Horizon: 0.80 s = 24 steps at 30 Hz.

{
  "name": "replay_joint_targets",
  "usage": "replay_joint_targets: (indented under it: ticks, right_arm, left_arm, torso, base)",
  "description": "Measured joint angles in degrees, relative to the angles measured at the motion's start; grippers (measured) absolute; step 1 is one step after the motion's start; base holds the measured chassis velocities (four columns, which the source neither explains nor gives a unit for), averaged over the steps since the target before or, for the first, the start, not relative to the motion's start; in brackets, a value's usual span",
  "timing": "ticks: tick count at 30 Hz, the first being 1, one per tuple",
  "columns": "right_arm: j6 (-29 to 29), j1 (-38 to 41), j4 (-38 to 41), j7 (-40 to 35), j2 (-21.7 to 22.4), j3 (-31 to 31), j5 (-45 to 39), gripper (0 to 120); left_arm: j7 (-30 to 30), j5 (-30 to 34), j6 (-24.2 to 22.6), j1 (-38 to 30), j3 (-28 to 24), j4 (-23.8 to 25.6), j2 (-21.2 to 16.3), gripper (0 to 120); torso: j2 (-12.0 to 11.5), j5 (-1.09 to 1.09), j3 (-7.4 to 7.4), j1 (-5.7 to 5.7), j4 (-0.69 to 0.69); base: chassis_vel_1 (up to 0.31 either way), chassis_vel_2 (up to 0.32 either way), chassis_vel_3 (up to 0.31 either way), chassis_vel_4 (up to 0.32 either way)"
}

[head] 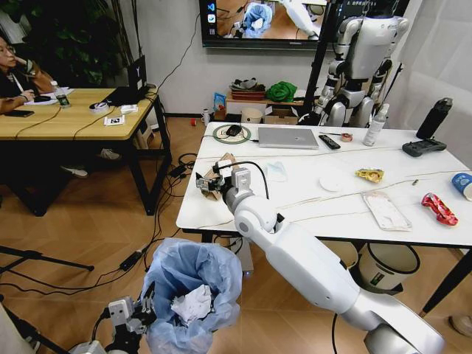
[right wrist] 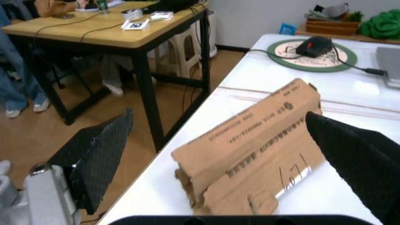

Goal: Pick up the trash bin and place the trash from the table into it.

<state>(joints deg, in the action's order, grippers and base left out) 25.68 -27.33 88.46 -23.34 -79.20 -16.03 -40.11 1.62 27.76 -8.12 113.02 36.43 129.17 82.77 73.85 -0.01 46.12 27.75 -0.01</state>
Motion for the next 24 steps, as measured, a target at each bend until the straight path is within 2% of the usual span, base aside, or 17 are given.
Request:
replay_joint_targets:
  ticks: [2, 6, 24]
  right_arm:
    - [-0.83, 0.49, -2.49, 3.28, -1.03, 0.93, 1.35, 100]
    - [-2.61, 1.13, -6.0, 4.31, -3.11, 1.01, 3.81, 100]
    - [-2.8, 3.06, -15.46, 2.66, -9.6, -0.06, 9.18, 100]
  left_arm:
    - [0.0, 0.16, 0.0, -0.06, 0.23, 0.04, -0.15, 0]
    - [0.01, 0.34, -0.01, -0.07, 0.38, 0.14, -0.23, 0]
    - [0.02, 0.24, -0.02, 0.07, 0.44, 0.23, 0.29, 0]
  torso:
    - [0.0, 0.0, 0.0, 0.0, -0.01]
    - [0.01, 0.01, 0.0, 0.0, 0.0]
    - [0.01, 0.01, 0.0, -0.01, 0.0]
  base:
    - [0.0, 0.0, 0.0, 0.0]
    - [0.0, 0.0, 0.0, 0.0]
    - [0.0, 0.0, 0.0, 0.0]
